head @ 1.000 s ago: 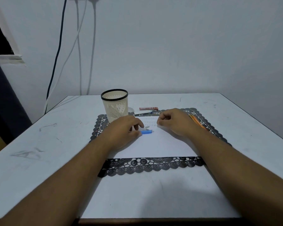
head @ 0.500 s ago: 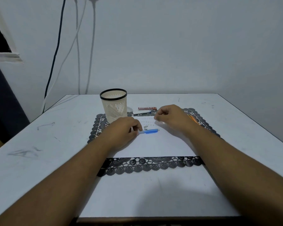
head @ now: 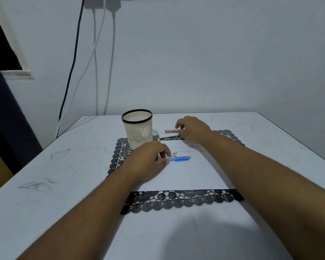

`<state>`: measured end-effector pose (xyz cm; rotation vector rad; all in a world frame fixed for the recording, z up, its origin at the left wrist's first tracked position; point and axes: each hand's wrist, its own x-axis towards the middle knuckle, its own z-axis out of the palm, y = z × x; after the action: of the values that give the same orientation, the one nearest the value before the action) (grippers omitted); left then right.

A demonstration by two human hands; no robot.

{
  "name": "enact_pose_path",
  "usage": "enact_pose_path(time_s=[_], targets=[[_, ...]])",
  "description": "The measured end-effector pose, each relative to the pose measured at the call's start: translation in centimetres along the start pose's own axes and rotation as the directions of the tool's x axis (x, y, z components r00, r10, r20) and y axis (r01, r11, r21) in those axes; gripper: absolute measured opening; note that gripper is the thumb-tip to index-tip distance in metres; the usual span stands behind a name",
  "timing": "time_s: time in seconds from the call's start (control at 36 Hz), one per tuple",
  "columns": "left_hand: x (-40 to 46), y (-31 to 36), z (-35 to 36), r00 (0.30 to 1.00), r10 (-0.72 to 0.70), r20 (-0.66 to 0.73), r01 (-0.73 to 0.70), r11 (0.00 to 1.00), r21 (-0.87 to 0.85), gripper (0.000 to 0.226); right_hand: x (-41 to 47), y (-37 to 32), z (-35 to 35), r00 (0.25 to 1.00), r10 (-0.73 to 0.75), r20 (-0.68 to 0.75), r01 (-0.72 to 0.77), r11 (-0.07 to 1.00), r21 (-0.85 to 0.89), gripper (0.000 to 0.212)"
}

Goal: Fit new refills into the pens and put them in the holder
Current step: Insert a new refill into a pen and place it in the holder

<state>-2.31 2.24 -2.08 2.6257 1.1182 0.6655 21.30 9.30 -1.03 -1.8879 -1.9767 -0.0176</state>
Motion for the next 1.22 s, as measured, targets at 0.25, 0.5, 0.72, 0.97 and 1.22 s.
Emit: enact_pose_path(time_s=[0.25,0.5,0.72,0.97,1.22], targets=[[0.1,-0.3,-0.2,1.0,-0.001,0.017,0.001,1.0,-0.027,0.013,0.9,1.2,0.1,0.999,-0.016,0.041,0.026,0.966,-0.257,0.033],[0.1,-0.4,-0.5,1.0,-0.018,0.018,0.018,0.999,-0.033,0.013,1.3,1.5,-0.4,0.998,0.059,0.023,-0.053,0.977,-0.209,0.02],[0.1,-0.4,-1.3,0.99,0.043,-0.132,-0.049,0.998,-0.044,0.018,-1.5,0.8,-5.1,0.979,0.169,-0.112,-0.1,0.883,0.459,0.017],[-0.2,1.5,-1.8,0.913,0.02,-0.406,-0.055,0.996,-0.073,0.037,-9.1,-2.5,-7.1,0.999,0.048,-0.015,-0.026,0.743,0.669,0.012],[-0.1,1.2,-0.9,0.965,0.069,-0.251,-0.079,0.996,-0.029,0.04,-11.2,-2.8,-5.6,0.99,-0.138,-0.015,0.115,0.755,0.646,0.015]])
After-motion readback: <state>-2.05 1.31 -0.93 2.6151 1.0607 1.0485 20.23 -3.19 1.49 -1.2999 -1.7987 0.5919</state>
